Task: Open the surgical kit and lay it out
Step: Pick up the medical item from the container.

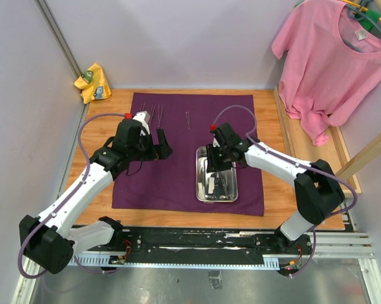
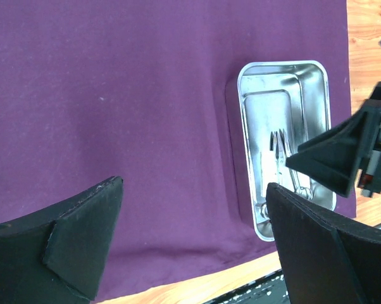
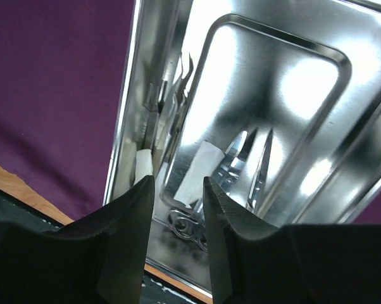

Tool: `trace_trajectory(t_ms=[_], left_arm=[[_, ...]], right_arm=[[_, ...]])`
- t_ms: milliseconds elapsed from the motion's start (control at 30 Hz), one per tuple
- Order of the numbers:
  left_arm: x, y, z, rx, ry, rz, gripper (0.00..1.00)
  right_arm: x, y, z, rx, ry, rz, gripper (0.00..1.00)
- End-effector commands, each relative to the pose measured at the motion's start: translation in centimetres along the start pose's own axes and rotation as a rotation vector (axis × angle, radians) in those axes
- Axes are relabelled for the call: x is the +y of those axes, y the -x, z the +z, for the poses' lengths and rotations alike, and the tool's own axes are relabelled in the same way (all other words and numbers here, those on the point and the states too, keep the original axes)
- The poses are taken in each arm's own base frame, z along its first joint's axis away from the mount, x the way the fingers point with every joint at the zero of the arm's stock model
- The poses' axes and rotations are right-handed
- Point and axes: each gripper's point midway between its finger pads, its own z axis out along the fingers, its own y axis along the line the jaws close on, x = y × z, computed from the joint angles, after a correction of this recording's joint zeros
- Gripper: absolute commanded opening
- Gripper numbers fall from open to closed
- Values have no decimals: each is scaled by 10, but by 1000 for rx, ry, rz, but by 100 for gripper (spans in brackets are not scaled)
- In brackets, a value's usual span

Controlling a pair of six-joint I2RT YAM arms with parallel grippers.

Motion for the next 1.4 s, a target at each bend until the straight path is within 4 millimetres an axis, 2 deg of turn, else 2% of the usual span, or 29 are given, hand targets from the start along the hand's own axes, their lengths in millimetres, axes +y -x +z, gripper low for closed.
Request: trace_trajectory(t_ms=[0, 133, 533, 1200, 1367], left_arm=[[-6, 3, -1, -19, -32, 26, 99], [-5, 2, -4, -21, -31, 27, 99], [-4, 1, -9, -24, -29, 37, 99], [-2, -1, -12, -20, -26, 38, 99], [-3, -1, -12, -18, -29, 39, 99]], right_arm=[[22, 14, 11, -16, 17, 34, 38], [26, 19, 22, -13, 2, 44, 37], [24, 4, 51, 46, 1, 85, 35], [16, -15, 76, 94, -5, 111, 30], [13, -17, 80, 100, -10, 115, 26]])
